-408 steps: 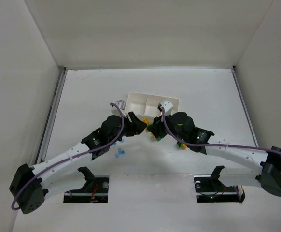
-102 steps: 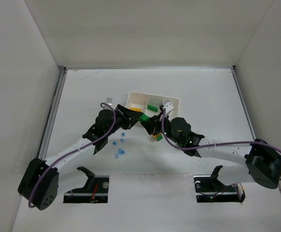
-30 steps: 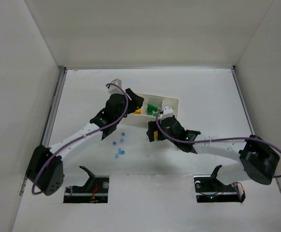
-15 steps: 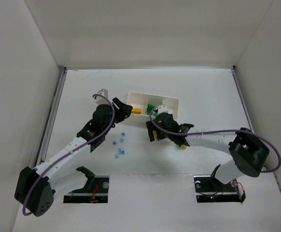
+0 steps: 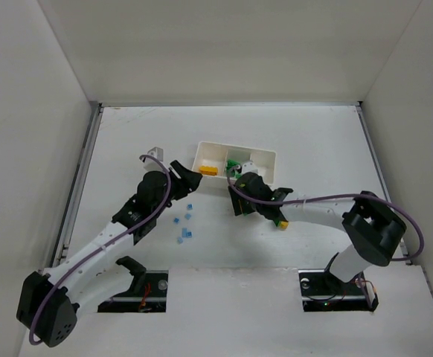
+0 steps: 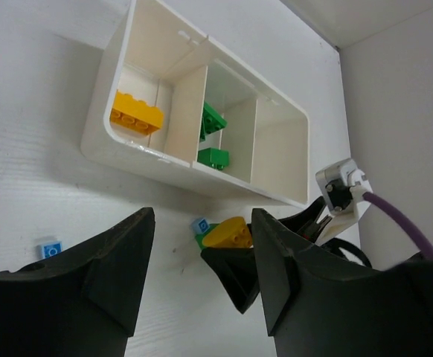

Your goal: Sort the legos into containers by color

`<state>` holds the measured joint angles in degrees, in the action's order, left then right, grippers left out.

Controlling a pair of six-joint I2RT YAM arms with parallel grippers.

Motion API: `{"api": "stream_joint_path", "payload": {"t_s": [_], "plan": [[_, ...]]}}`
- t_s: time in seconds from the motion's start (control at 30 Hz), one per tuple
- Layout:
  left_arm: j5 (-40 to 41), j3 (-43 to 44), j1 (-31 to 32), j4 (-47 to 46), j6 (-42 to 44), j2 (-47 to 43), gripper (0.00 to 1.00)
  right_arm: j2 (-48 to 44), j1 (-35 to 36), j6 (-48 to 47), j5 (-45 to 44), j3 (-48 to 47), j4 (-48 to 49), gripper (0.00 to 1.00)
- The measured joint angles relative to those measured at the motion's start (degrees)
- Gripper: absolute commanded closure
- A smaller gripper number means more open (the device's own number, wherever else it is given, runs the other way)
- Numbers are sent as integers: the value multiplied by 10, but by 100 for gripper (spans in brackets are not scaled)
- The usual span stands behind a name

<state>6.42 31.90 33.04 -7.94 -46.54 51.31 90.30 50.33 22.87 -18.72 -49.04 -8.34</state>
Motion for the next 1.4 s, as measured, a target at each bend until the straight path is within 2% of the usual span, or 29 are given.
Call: {"api": "stream_joint_path", "payload": {"t_s": [0.13, 0.3, 0.47, 0.87, 1.23, 1.4], "plan": [[-3, -17, 10, 20, 0, -15, 44, -27, 0, 5, -4, 4, -1, 41], [-5, -29, 28, 39, -4, -47, 44, -123, 3, 23, 1, 9, 3, 44], [-3, -30, 60, 35, -9, -90, 42, -194, -9, 80, 39, 12, 63, 45], [71, -30, 184, -17, 45, -73, 43, -179, -31, 231, 120, 12, 151, 47], [136, -29, 214, -68, 116, -30, 47, -187, -70, 340, 198, 42, 220, 48], [143, -22, 221, -97, 135, -8, 52, -187, -71, 372, 222, 62, 245, 49]]}}
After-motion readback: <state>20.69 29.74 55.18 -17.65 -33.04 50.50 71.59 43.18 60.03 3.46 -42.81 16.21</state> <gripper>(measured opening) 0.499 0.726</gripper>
